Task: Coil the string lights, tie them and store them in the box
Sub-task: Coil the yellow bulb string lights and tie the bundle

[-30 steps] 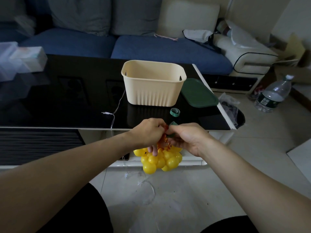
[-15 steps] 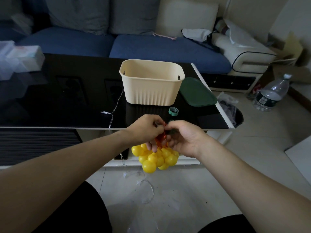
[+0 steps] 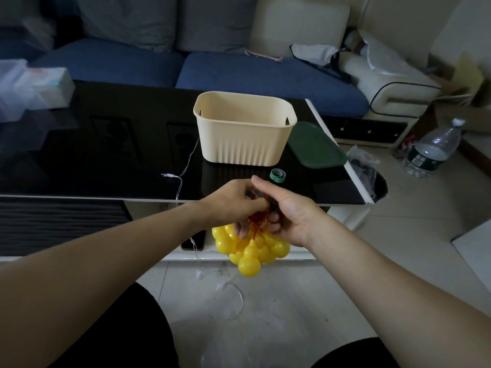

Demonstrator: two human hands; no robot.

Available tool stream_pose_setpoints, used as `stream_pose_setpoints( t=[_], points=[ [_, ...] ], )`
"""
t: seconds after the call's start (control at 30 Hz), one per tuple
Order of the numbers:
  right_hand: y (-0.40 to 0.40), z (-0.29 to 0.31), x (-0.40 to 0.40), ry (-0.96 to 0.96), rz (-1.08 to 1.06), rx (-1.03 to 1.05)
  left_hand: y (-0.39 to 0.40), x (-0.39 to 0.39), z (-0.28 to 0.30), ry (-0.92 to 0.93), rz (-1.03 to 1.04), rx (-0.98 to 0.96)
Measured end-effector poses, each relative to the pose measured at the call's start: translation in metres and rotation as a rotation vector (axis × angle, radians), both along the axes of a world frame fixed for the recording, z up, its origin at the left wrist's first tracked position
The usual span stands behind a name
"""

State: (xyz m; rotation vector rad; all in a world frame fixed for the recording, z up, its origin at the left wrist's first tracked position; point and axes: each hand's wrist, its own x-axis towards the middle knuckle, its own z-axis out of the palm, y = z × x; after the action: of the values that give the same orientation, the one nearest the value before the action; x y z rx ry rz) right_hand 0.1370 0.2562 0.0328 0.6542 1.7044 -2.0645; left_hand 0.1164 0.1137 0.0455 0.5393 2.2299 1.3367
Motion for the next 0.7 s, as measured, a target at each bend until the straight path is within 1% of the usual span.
stream_pose_setpoints(
  t=[0.07,0.17,0.27,0.43,0.5,0.57,0.7],
  points=[
    [0.001,0.000,-0.001,-0.005,0.004,-0.032,-0.001,0.000,0.000,0.005,-0.042,-0.026],
    [0.006,0.005,-0.001,-0.017,0.018,-0.080,-0.003,0.001,-0.002,0.054,-0.039,-0.074],
    [0.012,0.010,-0.001,-0.009,0.002,-0.075,-0.003,-0.001,-0.003,0.090,-0.025,-0.063],
    [0.015,0.004,-0.005,-0.006,-0.026,-0.050,-0.003,-0.005,-0.003,0.200,-0.041,-0.135],
    [0.016,0.004,-0.006,0.016,-0.043,-0.038,-0.003,-0.005,-0.002,0.223,-0.052,-0.131],
    [0.016,0.006,-0.006,0.077,-0.048,0.038,-0.002,-0.005,-0.003,0.224,-0.047,-0.103],
    [0.025,0.011,-0.005,0.248,0.075,0.358,-0.003,-0.006,-0.005,0.255,-0.027,-0.111]
  ],
)
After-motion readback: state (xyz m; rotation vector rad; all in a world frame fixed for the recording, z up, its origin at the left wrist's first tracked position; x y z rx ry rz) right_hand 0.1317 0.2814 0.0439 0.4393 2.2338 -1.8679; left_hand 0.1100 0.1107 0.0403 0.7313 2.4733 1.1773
